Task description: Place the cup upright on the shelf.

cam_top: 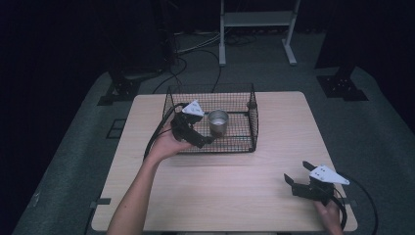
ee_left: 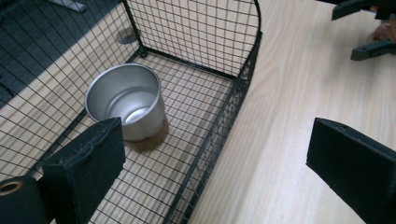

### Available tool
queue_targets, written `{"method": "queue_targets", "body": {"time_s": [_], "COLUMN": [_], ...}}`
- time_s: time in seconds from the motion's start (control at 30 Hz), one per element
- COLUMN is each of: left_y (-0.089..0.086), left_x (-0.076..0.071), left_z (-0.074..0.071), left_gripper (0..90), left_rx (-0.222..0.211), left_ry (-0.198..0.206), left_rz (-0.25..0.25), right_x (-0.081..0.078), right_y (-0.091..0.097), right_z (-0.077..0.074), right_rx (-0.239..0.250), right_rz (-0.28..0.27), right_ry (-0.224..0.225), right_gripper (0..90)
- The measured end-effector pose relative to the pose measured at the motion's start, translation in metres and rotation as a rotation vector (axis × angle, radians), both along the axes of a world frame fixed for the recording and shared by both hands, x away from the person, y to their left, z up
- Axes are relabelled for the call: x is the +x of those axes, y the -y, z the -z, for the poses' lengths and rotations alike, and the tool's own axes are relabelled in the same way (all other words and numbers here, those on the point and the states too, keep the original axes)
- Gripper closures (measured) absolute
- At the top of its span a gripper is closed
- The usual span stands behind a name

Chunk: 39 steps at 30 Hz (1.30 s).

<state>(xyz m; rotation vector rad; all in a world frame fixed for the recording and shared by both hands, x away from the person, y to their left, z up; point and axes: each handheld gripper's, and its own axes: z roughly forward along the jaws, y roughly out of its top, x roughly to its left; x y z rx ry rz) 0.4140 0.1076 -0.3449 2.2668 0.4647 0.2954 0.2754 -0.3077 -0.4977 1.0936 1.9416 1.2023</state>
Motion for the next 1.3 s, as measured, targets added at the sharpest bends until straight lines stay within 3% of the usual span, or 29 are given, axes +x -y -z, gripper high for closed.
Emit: {"method": "queue_targets", "body": {"time_s": [0.57, 0.8, 1.0, 1.3], "left_y": [-0.02, -0.027, -0.03, -0.039], "left_x": [-0.022, -0.032, -0.041, -0.052], "left_z": [0.015, 0.02, 0.024, 0.03], "left_gripper": [3.5, 3.4, 3.5, 3.4], "left_rx": [-0.002, -0.015, 0.0, -0.028], "left_ry": [-0.027, -0.023, -0.015, -0.023], "left_rz": [0.02, 0.025, 0.032, 0.032], "right_x": [0.001, 0.001, 0.001, 0.001], "right_y": [-0.001, -0.002, -0.002, -0.002], "right_z": [0.0, 0.0, 0.0, 0.0], "right_rx": [-0.015, -0.011, -0.013, -0.018], "right_rz": [-0.003, 0.001, 0.002, 0.001], "right_ry": [0.002, -0.009, -0.008, -0.008], "right_gripper": [13.4, 13.4, 13.4, 13.4]}}
